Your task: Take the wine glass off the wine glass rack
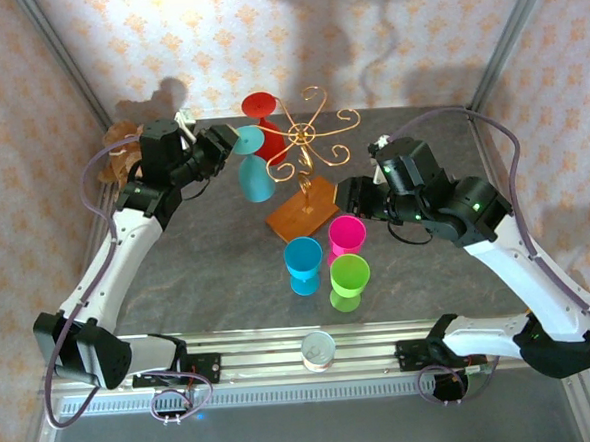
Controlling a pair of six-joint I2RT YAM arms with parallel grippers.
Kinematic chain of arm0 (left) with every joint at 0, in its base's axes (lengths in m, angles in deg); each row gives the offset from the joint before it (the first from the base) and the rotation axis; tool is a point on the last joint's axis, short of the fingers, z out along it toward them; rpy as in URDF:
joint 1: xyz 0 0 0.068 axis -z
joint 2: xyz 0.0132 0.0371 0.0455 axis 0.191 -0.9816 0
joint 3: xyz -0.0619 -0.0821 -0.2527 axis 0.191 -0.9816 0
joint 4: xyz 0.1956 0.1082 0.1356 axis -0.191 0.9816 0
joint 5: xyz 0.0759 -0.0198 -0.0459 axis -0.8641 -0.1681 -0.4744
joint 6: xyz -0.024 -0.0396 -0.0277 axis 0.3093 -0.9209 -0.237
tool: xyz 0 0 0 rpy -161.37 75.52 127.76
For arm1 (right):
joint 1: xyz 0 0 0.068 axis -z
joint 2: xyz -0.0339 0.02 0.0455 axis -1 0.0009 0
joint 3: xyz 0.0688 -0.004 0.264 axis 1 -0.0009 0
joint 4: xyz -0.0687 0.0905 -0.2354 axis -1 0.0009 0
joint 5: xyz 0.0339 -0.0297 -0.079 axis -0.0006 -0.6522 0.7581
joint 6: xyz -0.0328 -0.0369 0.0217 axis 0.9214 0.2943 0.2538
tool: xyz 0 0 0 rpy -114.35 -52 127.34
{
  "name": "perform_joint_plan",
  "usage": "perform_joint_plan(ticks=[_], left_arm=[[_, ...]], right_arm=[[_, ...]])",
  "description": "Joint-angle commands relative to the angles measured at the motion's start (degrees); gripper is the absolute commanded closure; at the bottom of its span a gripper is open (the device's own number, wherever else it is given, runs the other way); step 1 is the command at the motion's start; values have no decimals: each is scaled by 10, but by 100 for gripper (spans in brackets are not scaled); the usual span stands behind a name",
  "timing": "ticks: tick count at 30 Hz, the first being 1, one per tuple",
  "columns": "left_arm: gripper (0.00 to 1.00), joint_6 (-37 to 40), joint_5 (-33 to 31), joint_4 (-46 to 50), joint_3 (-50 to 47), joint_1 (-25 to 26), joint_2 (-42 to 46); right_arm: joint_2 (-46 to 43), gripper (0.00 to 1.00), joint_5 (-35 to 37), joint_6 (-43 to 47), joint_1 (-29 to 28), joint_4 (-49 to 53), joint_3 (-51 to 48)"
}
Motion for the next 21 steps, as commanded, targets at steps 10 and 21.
perform_joint_plan(ticks=[10,21], left_arm=[[82,0,-21,-33,7,3,13],[86,3,-29,-29,5,4,22]], right_arm=[[-12,62,5,-9,3,-14,-11],[-13,62,4,-10,3,-17,-14]])
